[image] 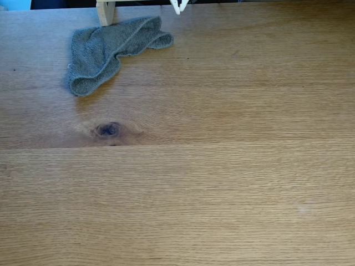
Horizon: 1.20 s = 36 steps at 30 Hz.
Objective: Clean the area in front of the robot
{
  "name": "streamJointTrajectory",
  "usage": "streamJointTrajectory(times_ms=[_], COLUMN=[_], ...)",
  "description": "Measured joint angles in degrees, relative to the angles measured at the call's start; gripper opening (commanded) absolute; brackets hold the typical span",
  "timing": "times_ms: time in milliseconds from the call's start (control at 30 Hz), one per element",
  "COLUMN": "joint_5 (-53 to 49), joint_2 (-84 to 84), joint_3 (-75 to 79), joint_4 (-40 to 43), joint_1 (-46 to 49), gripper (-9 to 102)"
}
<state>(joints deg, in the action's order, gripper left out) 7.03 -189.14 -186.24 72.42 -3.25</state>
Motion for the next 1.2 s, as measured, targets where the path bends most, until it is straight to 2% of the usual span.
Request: streamJointTrajectory(times_ms=[67,233,433,833,1067,1200], joint_5=[0.44,8.7,10.11,0.79,-2.46,-2.02], joint_2=[0.0,0.0,0.0,0.62,17.31,31.11], joint_3=[0.0,0.0,0.0,0.0,3.52,11.16], joint_4=[0.0,0.0,0.0,-8.61,-17.93,-19.6], joint_1=[0.0,5.01,5.62,6.33,6.15,6.94], gripper=[0,0,0,0,0,0])
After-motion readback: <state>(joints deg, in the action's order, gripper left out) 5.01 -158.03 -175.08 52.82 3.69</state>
